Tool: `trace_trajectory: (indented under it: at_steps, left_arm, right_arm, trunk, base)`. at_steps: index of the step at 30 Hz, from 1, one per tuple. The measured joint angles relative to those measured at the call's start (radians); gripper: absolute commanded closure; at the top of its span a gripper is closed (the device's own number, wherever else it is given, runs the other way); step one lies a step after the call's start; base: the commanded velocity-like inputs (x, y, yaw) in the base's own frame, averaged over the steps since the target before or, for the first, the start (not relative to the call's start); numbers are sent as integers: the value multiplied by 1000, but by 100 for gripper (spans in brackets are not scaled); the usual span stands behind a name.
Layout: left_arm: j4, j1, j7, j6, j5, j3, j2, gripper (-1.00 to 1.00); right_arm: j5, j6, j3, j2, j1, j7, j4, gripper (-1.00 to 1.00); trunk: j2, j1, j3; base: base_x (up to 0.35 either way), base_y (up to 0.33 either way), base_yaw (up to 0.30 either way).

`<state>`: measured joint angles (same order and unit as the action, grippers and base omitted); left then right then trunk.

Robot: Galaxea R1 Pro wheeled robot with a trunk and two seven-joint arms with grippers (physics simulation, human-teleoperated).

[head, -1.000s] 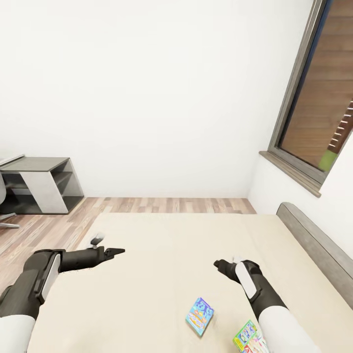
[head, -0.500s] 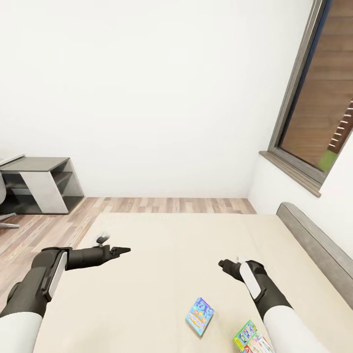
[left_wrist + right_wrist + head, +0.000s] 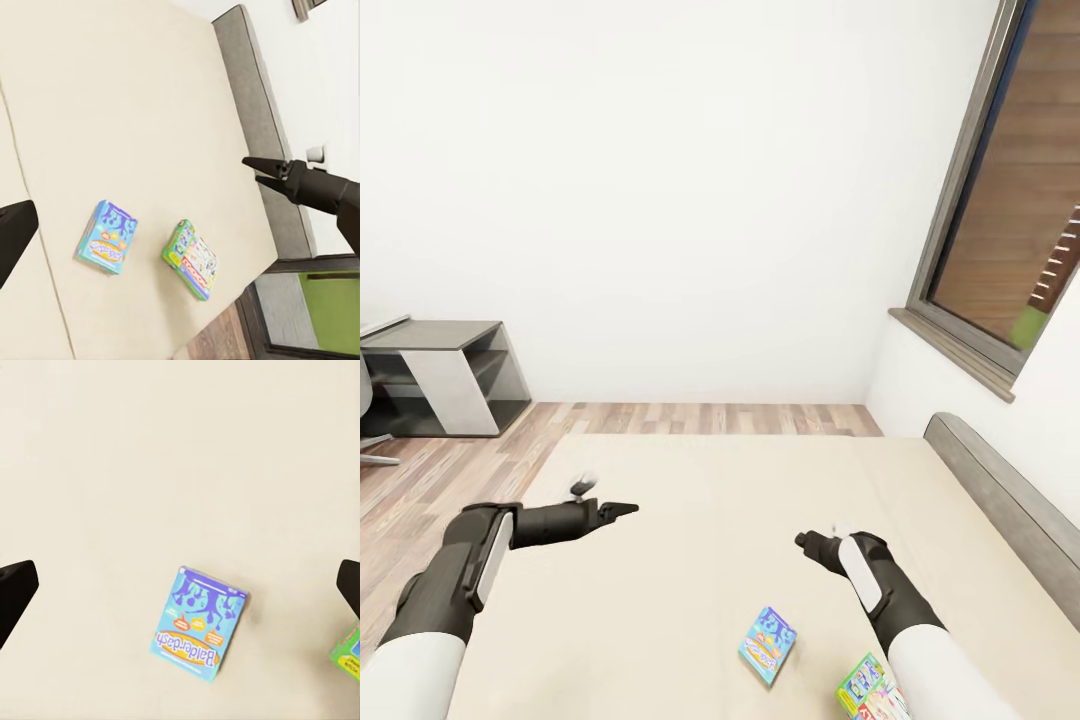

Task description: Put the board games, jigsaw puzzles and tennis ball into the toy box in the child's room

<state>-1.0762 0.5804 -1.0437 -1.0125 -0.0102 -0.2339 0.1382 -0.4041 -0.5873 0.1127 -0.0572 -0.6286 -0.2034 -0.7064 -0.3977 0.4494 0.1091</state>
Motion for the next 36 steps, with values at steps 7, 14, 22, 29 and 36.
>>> trace_trajectory:
  at_steps: [7, 14, 22, 29, 36]
  left_arm:
    - [2, 0, 5, 14, -1, -1, -17, -100]
    - [2, 0, 4, 14, 1, -2, -17, -100]
    - [1, 0, 4, 14, 0, -4, -17, -100]
    - [2, 0, 3, 14, -1, -4, -17, -100]
    - [1, 0, -1, 14, -1, -4, -15, -100]
  right_arm:
    - [-1, 0, 1, 2, 0, 0, 2, -100]
    - [0, 0, 2, -3, -1, 0, 0, -100]
    - [1, 0, 6, -6, -1, 0, -1, -100]
    - [1, 0, 7, -5, -1, 0, -1, -100]
    - [1, 0, 6, -5, -1, 0, -1, -100]
  trunk:
    - [0, 0, 0]
    - [0, 0, 0]
    - [0, 0, 0]
    - [0, 0, 0]
    - [0, 0, 0]
  base:
    - [0, 0, 0]
    - [0, 0, 0]
    - [0, 0, 0]
    - [0, 0, 0]
    - [0, 0, 0]
